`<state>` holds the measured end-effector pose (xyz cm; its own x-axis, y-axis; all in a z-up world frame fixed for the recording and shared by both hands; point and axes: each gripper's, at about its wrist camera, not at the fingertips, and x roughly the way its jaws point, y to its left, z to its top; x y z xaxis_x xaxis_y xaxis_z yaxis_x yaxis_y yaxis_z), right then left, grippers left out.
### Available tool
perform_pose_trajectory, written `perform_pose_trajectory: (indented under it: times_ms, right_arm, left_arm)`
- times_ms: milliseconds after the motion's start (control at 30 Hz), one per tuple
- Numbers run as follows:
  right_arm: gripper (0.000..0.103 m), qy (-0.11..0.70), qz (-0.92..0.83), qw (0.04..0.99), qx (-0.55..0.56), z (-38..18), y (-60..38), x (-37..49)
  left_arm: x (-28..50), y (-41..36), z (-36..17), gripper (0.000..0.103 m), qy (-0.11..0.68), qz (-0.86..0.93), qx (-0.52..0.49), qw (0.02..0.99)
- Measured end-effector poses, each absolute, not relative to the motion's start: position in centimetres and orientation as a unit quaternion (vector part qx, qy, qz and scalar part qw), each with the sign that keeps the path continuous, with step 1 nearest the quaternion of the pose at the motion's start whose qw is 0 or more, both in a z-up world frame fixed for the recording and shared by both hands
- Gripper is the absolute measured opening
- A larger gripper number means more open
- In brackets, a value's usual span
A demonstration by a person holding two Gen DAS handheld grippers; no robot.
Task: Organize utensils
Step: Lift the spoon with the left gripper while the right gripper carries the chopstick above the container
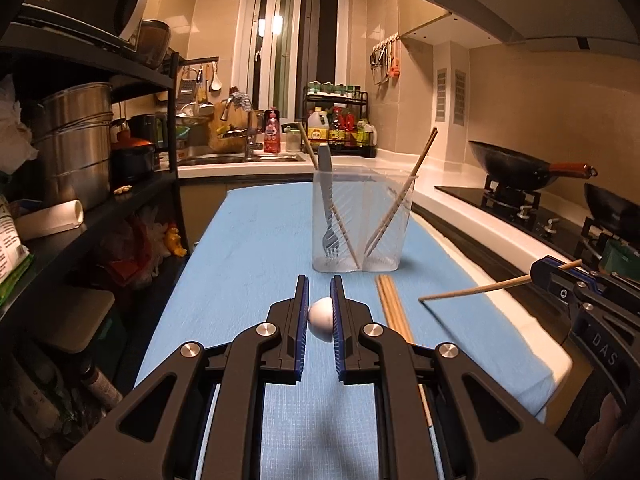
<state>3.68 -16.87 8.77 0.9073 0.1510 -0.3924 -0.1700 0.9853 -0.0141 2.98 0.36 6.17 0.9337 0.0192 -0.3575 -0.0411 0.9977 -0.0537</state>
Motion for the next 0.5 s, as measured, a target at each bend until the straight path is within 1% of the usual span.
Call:
perform_pose_trajectory:
  times_ms: [233, 500]
  right_arm:
    - [0.006, 0.19, 0.1, 0.977, -0.015, 11.3, -17.6, 4.7]
    - [0.006, 0.191, 0.126, 0.973, -0.032, 14.8, -16.6, 6.9]
  left_arm:
    - [4.1, 1.6, 8.8, 0.011, 0.182, -0.015, -0.063, 0.981]
    - [6.6, 2.6, 11.9, 0.011, 0.207, -0.04, -0.062, 0.976]
